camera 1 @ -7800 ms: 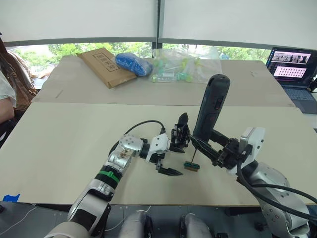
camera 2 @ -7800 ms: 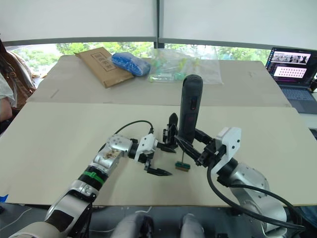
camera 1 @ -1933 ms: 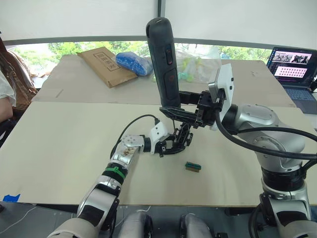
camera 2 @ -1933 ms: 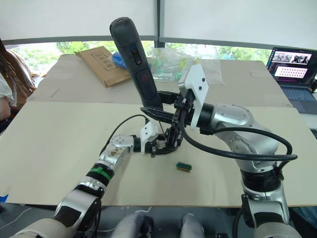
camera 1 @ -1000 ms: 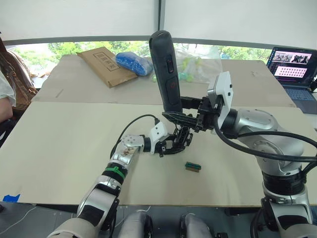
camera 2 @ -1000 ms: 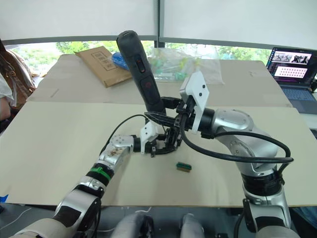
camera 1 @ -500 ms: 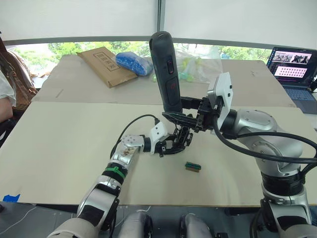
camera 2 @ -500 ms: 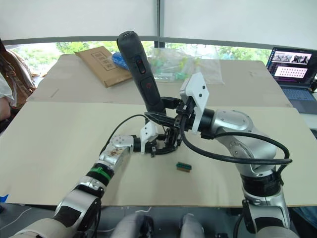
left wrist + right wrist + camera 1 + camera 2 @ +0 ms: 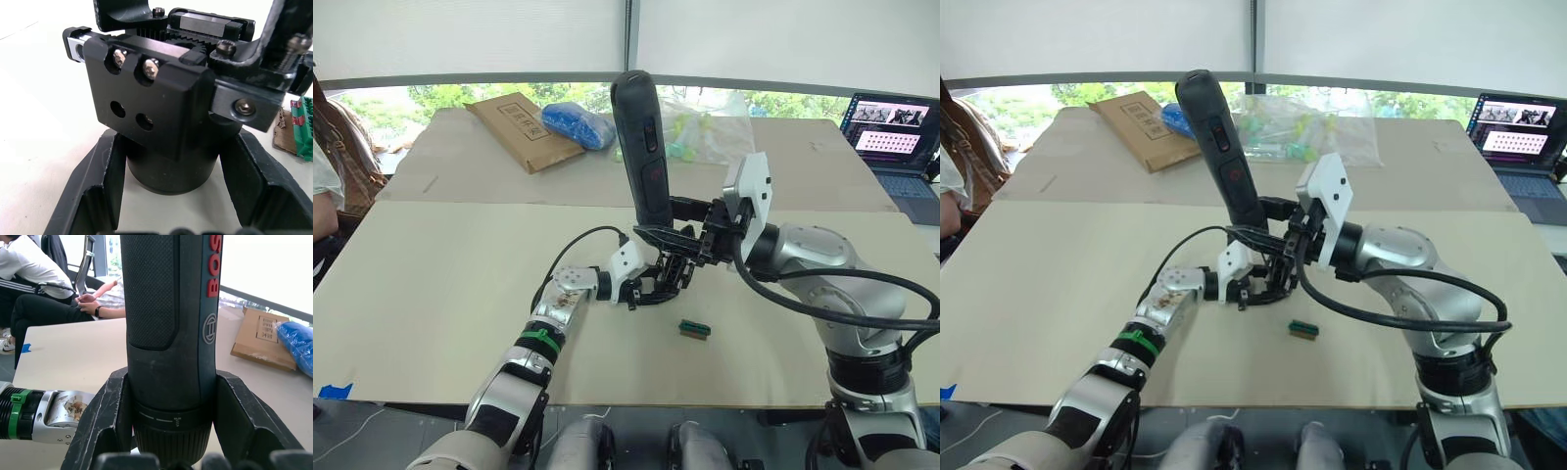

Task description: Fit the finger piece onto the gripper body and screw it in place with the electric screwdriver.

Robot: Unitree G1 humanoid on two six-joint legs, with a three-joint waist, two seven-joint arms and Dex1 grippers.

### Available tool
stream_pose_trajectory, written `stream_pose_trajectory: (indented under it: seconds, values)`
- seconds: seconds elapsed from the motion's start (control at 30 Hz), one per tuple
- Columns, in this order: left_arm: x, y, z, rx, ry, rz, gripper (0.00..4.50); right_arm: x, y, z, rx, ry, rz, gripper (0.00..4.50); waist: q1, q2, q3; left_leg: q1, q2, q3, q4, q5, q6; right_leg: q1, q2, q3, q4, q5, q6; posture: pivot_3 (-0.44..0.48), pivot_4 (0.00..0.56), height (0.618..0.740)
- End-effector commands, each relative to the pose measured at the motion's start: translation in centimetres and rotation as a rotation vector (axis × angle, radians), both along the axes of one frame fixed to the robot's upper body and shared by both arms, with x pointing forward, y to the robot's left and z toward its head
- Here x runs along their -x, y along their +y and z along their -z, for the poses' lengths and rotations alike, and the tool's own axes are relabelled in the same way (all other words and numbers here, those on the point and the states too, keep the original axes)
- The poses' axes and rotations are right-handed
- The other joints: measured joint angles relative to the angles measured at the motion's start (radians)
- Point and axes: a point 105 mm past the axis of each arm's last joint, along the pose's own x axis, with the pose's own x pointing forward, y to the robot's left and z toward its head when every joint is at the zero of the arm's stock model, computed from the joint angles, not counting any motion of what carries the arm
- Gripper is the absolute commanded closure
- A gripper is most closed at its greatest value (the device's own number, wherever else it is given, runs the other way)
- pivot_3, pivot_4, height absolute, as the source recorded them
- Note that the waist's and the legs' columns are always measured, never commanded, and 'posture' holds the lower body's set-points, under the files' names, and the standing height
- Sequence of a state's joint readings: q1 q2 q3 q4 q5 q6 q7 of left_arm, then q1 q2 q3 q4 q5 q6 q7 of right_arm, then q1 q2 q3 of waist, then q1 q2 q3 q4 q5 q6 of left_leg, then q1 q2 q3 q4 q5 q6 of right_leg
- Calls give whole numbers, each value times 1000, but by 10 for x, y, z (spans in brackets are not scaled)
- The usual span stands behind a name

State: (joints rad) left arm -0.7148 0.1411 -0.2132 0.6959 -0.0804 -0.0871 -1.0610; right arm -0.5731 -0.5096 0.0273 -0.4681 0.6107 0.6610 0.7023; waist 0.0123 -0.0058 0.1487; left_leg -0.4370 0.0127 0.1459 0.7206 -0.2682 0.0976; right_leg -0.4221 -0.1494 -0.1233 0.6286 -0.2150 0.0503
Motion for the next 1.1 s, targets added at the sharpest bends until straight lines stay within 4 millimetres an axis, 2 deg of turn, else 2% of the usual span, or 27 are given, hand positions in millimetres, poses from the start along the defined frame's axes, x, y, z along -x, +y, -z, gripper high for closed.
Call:
stream_pose_trajectory:
  seconds: [0.03, 0.5, 0.7, 0.77, 0.9, 1.1]
  values:
    - [-2, -5, -14, 21, -48, 13, 2198, 2, -6, -9, -42, -57, 31, 2610, 0, 0, 0, 0, 0, 0, 0, 0, 0, 0, 0, 0, 0, 0, 0, 0, 150, 732]
    - [-4, -6, -15, 20, -48, 10, 2198, -7, -14, 3, -70, -42, 92, 2610, 0, 0, 0, 0, 0, 0, 0, 0, 0, 0, 0, 0, 0, 0, 0, 0, 150, 732]
    - [-5, -5, -15, 21, -46, 3, 2198, -2, -21, 5, -109, -61, 106, 2610, 1, 0, 0, 0, 0, 0, 0, 0, 0, 0, 0, 0, -1, 0, 0, 0, 150, 732]
    - [-5, -3, -14, 19, -44, 1, 2198, 3, -20, 12, -115, -55, 92, 2610, 3, 0, 0, 0, 0, 0, 0, 0, 0, 1, 0, 0, -1, 0, 0, 0, 150, 732]
    - [-7, -1, -13, 12, -41, -2, 2198, 8, -16, 43, -62, 57, 50, 2610, 1, 0, 0, 1, 0, 0, 0, 0, 0, 1, 0, 0, -1, 0, 0, 0, 150, 732]
    - [-9, -1, -14, 11, -41, -8, 2198, 1, -19, 57, -92, 157, 81, 2610, 1, 0, 0, 3, 0, 0, 0, 0, 0, 2, 0, 1, -1, 0, 0, 0, 150, 732]
